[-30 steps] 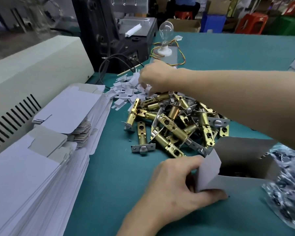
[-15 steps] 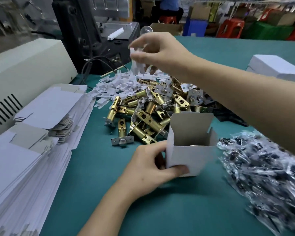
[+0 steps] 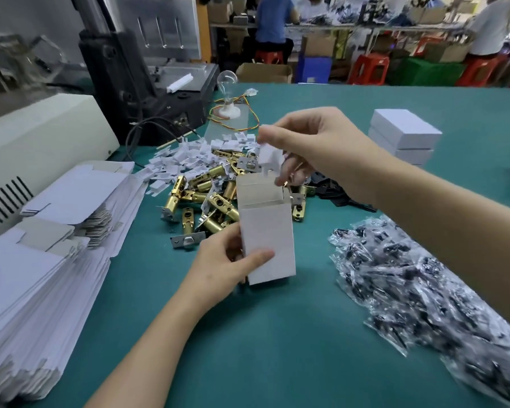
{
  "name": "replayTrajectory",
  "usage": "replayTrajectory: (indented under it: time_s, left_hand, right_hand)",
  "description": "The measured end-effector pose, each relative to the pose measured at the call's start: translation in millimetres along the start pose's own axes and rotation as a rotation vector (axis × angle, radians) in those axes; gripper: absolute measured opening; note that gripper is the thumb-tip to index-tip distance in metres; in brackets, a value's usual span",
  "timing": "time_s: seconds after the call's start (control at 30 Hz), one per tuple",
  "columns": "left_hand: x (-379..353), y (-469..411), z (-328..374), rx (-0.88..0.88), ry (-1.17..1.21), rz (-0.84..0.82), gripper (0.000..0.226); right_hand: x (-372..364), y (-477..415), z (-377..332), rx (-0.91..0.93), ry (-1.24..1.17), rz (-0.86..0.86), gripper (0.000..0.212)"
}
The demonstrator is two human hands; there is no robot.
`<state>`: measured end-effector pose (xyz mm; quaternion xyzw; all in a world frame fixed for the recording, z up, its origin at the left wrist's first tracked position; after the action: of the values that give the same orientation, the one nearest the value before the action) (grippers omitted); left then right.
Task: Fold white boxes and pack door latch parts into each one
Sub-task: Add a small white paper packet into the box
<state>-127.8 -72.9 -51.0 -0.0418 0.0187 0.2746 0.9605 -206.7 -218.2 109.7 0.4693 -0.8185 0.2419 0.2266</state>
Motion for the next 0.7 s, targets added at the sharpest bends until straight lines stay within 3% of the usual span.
replayTrajectory:
  time_s: [0.1, 0.37, 0.57, 0.7]
  left_hand:
    - [0.7, 2.5, 1.2, -0.015, -0.013, 0.003, 0.049]
    - [2.4, 3.3, -0.1, -0.036, -0.049, 0.0, 0.046]
    - [1.3, 1.9, 2.0, -0.036, -0.056, 0.006, 0.047]
    - [2.2, 3.2, 0.3, -0.035, -0.069, 0.008, 0.05]
  right_hand:
    - [-8.4, 4.9, 10.0, -0.114, -0.097, -0.157, 0.029]
    - [-5.9, 7.1, -6.6, 0.131, 0.443, -0.143, 0.008]
    - [-18.8, 6.9, -21.7, 0.26, 0.84, -0.088, 0.01]
    - [-30.6, 2.3, -27.4, 0.276, 0.922, -0.064, 0.009]
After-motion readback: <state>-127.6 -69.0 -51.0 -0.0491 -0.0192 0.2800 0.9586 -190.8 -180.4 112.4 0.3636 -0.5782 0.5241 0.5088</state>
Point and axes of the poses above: each hand's wrist, its own y-axis away from the middle knuckle, its own x-axis out of the back of the hand, z = x × y, the point moved 7 cm from there along -y, towards the middle knuckle, and after that the axes turned 15 degrees about y, right-handed, at the moved point
